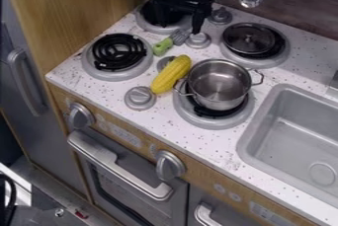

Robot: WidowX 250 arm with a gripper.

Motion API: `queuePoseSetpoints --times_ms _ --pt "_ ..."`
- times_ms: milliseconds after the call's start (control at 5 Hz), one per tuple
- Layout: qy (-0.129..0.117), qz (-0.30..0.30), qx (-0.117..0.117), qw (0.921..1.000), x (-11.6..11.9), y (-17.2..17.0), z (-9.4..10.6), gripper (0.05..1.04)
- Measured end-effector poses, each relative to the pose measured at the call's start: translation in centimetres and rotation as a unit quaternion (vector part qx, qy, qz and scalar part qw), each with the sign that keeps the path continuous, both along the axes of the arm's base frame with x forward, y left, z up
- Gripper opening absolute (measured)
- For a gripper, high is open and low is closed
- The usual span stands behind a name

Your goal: Move the silver pot from the lower left burner to the lower right burner

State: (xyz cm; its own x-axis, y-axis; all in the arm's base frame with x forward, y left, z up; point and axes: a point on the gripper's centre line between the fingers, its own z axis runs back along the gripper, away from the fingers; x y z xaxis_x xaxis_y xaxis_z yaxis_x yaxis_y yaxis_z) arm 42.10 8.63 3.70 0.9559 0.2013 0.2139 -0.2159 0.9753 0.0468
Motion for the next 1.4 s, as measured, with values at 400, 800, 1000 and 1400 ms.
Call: queuePoseSetpoints --times_ms 400,800,1000,1400 --pt "0.040 0.000 -0.009 0.9992 -1.8 -0.4 -2.6 0.999" --pt "0.013 -0.027 -0.003 0.9996 -3.4 -1.9 0.6 0.999" --pt "-0.011 -0.071 -0.014 0.9973 -5.7 -5.3 2.8 0.999" --pt "-0.012 -0.166 -0.005 0.9861 -7.3 -12.0 1.1 0.999"
